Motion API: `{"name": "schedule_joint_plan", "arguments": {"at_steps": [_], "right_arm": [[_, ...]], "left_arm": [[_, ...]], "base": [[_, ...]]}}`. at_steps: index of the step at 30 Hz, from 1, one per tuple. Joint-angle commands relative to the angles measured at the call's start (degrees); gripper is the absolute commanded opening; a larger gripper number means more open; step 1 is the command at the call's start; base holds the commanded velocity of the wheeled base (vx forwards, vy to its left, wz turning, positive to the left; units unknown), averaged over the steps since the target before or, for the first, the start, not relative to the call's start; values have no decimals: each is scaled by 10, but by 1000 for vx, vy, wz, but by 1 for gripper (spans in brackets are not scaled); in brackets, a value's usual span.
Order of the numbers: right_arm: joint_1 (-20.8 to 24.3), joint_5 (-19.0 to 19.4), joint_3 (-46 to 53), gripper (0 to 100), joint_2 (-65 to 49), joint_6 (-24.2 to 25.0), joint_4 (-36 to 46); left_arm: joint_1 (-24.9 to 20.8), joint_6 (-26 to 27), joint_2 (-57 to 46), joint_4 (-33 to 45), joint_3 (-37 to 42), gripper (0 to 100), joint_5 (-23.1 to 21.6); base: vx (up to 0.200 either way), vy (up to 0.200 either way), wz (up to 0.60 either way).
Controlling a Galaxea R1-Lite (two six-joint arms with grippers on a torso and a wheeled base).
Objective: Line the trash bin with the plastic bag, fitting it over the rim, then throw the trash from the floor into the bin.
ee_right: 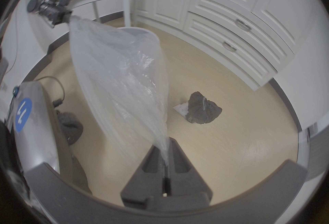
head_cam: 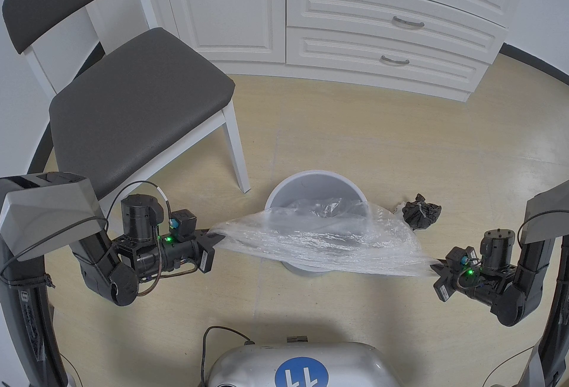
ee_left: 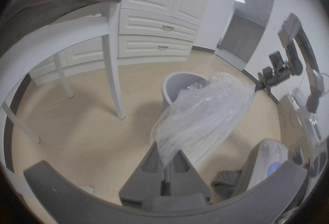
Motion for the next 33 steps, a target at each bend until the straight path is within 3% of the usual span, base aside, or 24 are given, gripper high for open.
{"name": "schedule_joint_plan", "arguments": {"at_steps": [1, 12, 18, 21, 25, 32, 33], "right_arm": [[-16, 22, 41, 0, -21, -39, -12], [-14, 22, 47, 0, -4, -52, -22], [0, -4, 2, 0, 69, -39, -50], [13, -32, -15, 0, 86, -9, -50], [56, -87, -57, 0, 92, 72, -50], [107, -108, -91, 0, 89, 148, -50], [119, -129, -102, 0, 86, 167, -50]], "left_arm": [[17, 45, -12, 5, 32, 0, -30], [17, 54, -8, 5, 39, 0, -34], [14, 47, 30, -2, -2, 0, -23], [14, 45, 39, -3, -18, 0, -9], [6, 8, 46, -5, -45, 0, 24], [6, -14, 40, -38, -45, 0, 35], [5, -15, 38, -42, -45, 0, 35]], "base": [[0, 0, 0], [0, 0, 0], [0, 0, 0], [0, 0, 0], [0, 0, 0], [0, 0, 0], [0, 0, 0]]}}
